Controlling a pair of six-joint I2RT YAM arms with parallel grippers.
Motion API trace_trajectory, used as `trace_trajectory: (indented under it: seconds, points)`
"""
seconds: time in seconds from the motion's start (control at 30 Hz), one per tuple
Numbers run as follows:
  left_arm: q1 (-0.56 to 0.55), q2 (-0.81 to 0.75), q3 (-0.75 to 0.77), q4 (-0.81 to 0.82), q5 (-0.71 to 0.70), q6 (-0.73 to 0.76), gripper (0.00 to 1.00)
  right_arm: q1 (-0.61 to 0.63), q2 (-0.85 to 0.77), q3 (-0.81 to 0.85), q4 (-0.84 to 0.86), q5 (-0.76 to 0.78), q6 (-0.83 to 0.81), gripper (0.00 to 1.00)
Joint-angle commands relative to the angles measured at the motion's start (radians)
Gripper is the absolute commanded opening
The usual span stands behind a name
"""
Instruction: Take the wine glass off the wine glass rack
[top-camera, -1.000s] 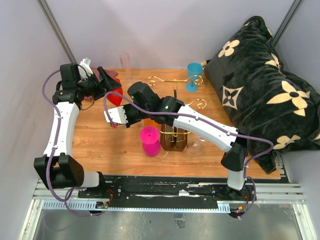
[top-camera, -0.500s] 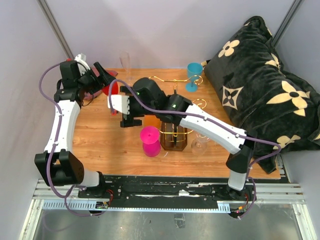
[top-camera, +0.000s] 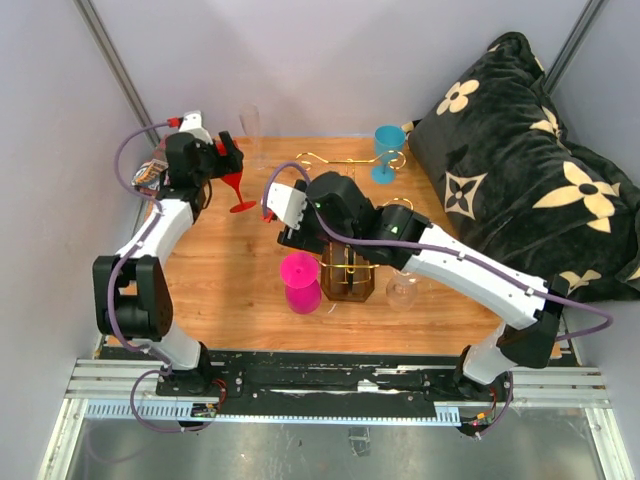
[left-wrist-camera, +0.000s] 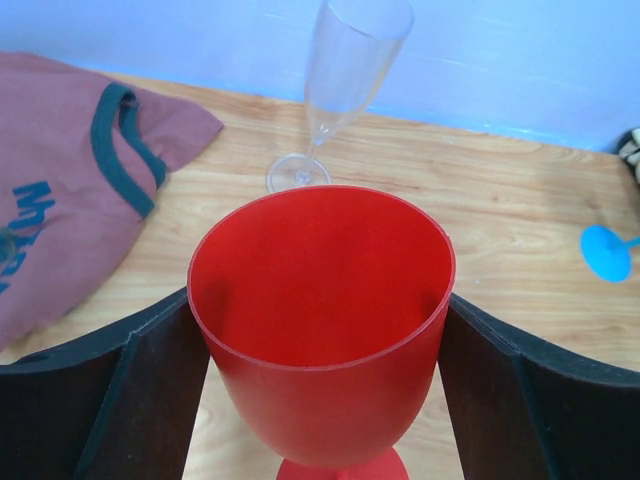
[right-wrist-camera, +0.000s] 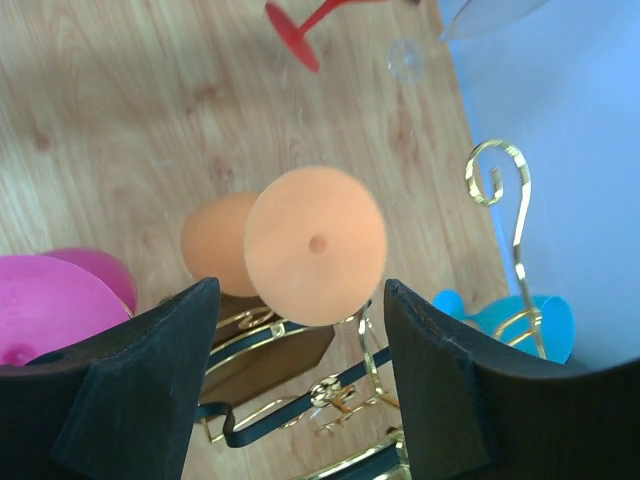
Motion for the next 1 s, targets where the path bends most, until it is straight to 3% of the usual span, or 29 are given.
trace_trajectory:
  seconds: [0.0, 0.2, 0.43, 0.57, 0.77, 0.97]
  points:
    - [-0.020, 0.047, -0.069, 0.348, -0.077, 0.123, 0.87, 0.004, -0.040, -0.086, 0.099, 0.085, 0.019, 0.68]
    - [-0.023, 0.132, -0.137, 0.551, -0.090, 0.162, 0.86, -0.073, -0.056, 0.013, -0.008, 0.069, 0.436, 0.70]
    - [-0.028, 0.246, -0.179, 0.778, -0.106, 0.196, 0.87, -0.264, -0.113, 0.012, -0.049, -0.145, 0.771, 0.65]
    - [-0.034, 0.312, -0.205, 0.939, -0.143, 0.261, 0.91, -0.391, -0.101, 0.006, -0.071, -0.364, 0.969, 0.66]
    - [-0.034, 0.402, -0.306, 1.244, -0.178, 0.309, 1.00, -0.442, -0.045, 0.001, -0.054, -0.560, 1.130, 0.58]
    - [-0.034, 0.440, -0.334, 1.279, -0.191, 0.281, 1.00, -0.443, -0.017, -0.011, -0.036, -0.615, 1.174, 0.52]
